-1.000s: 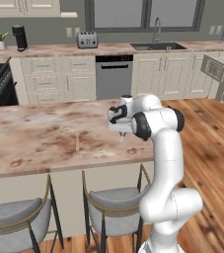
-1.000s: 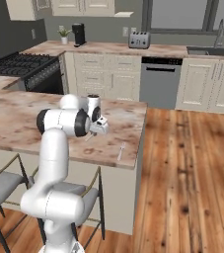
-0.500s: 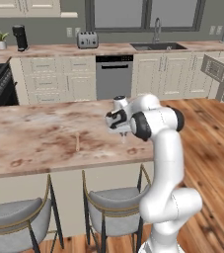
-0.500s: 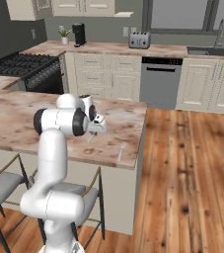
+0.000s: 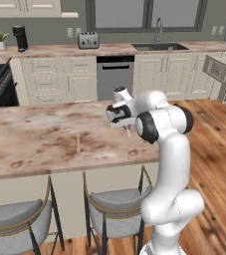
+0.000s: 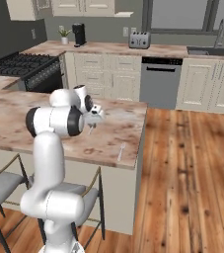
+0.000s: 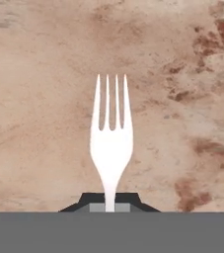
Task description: Pick up the metallic utensils from the counter and place them in the open drawer. Make sure not to pick up any wooden utensils.
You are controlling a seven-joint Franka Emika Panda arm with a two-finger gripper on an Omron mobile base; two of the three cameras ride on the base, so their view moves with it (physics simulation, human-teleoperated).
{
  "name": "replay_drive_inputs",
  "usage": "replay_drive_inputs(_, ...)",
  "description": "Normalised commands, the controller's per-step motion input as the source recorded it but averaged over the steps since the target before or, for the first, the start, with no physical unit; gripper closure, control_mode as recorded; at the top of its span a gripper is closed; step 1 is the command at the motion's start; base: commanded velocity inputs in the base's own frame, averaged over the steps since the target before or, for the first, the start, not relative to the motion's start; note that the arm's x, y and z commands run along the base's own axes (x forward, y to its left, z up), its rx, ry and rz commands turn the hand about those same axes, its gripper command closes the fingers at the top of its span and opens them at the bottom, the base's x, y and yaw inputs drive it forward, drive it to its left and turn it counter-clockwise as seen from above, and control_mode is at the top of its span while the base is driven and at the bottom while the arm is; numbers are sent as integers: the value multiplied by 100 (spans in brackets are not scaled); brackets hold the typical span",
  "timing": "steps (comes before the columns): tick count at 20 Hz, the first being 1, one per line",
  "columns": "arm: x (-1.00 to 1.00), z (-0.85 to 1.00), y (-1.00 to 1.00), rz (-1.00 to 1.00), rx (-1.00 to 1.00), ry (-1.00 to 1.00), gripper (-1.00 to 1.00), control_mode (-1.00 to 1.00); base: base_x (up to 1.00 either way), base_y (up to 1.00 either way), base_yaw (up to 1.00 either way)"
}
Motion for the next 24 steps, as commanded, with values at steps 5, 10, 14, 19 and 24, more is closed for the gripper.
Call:
replay_drive_inputs(5, -36, 100, -2, 6, 0, 12, 100, -100, 0, 0, 0)
replay_drive_inputs(10, -59, 87, -2, 7, 0, 7, 100, -100, 0, 0, 0)
replay_drive_inputs(14, -91, 31, -21, 10, 0, -2, 100, -100, 0, 0, 0)
replay_drive_inputs(19, -27, 5, -6, 6, 0, -1, 100, -100, 0, 0, 0)
replay_drive_inputs(24, -12, 0, 1, 0, 0, 0, 100, -100, 0, 0, 0)
